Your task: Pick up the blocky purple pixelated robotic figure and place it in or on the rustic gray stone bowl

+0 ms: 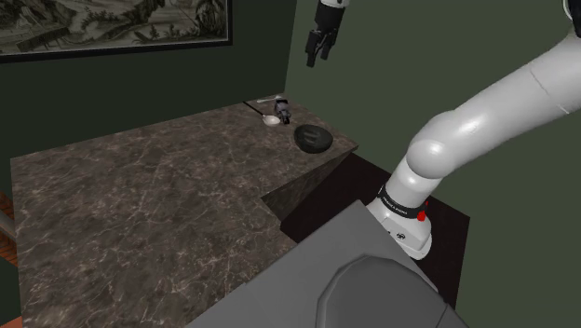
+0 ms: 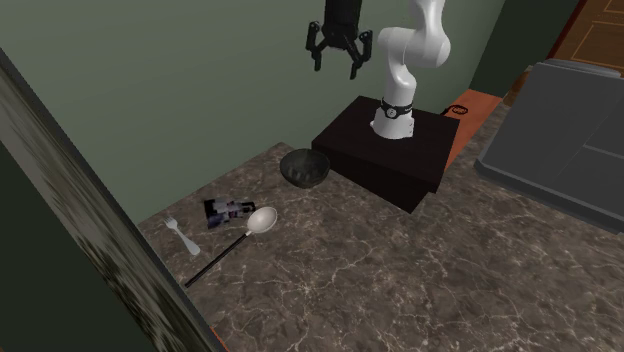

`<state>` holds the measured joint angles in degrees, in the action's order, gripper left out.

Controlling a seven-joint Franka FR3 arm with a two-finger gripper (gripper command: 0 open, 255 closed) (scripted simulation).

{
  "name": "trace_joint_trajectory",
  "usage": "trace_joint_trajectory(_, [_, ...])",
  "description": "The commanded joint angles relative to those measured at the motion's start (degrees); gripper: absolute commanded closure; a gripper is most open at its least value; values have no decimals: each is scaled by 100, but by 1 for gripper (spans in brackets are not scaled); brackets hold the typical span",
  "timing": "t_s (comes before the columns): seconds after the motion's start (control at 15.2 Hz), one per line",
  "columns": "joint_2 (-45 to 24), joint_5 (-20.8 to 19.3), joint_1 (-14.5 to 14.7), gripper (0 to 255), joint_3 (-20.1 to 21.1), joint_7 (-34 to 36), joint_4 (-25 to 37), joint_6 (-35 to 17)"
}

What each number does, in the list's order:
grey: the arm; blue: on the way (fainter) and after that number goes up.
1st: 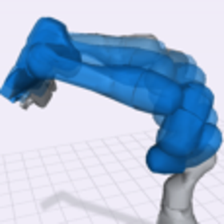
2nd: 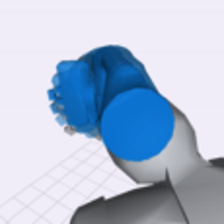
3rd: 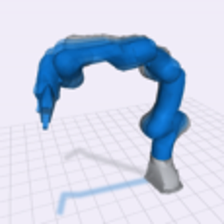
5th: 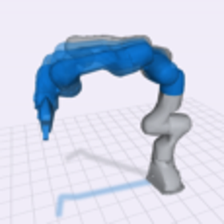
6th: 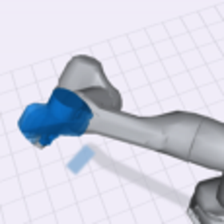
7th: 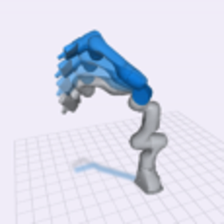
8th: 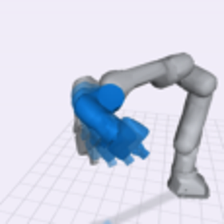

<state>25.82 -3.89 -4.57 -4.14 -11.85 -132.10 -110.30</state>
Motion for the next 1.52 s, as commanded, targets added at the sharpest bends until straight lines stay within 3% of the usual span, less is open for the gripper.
trace_joint_trajectory(0.0, [-402, 18, -45, 0, -102, -47, 87, -249])
trace_joint_trajectory(0.73, [-2758, 421, -286, 0, -566, -452, 1198, -1085])
trace_joint_trajectory(1.45, [-5232, 1075, -774, 0, -677, -851, 3077, -1200])
